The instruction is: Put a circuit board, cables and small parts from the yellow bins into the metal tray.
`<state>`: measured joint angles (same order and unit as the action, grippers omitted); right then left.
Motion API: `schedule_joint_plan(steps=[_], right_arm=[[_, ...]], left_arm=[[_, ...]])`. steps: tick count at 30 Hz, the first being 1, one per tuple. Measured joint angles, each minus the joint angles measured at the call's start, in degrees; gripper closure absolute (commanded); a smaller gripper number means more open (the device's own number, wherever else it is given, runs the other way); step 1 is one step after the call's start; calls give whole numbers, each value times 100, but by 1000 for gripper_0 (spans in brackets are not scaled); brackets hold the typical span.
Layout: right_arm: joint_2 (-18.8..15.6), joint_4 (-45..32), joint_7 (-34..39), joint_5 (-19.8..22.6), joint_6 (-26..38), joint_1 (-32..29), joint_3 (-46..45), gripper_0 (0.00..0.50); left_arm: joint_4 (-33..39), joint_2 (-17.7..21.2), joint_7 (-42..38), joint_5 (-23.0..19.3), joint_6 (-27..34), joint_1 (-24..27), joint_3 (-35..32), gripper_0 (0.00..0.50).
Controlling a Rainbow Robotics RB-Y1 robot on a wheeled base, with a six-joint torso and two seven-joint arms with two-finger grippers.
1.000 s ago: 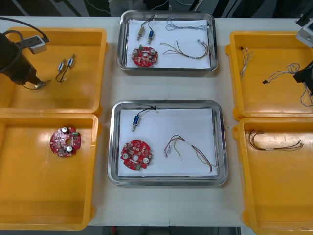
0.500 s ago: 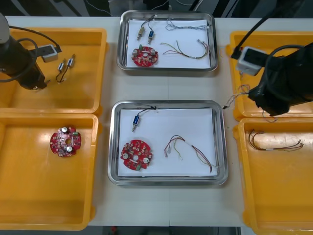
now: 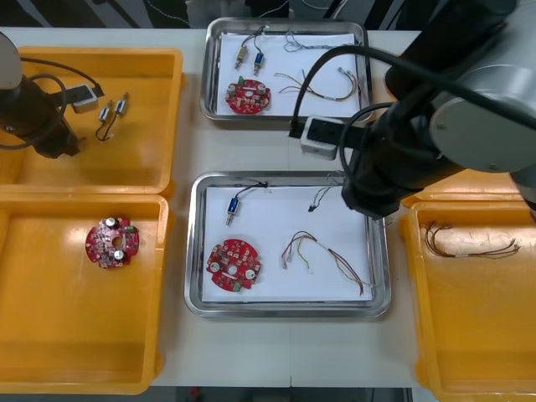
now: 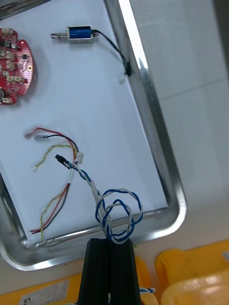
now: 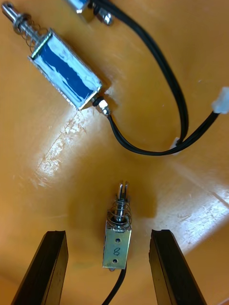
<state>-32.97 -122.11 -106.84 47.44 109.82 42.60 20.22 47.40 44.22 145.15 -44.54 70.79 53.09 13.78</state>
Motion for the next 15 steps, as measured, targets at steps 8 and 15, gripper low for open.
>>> schedule_joint_plan(steps=[8, 15], right_arm=[[313, 659, -1, -332, 0, 135, 824, 500], [314, 868, -1, -813, -339, 136, 1432, 500]], left_arm=[[-166, 0, 1, -33, -204, 0, 104, 0], [-166, 0, 3, -43, -242, 0, 104, 499]])
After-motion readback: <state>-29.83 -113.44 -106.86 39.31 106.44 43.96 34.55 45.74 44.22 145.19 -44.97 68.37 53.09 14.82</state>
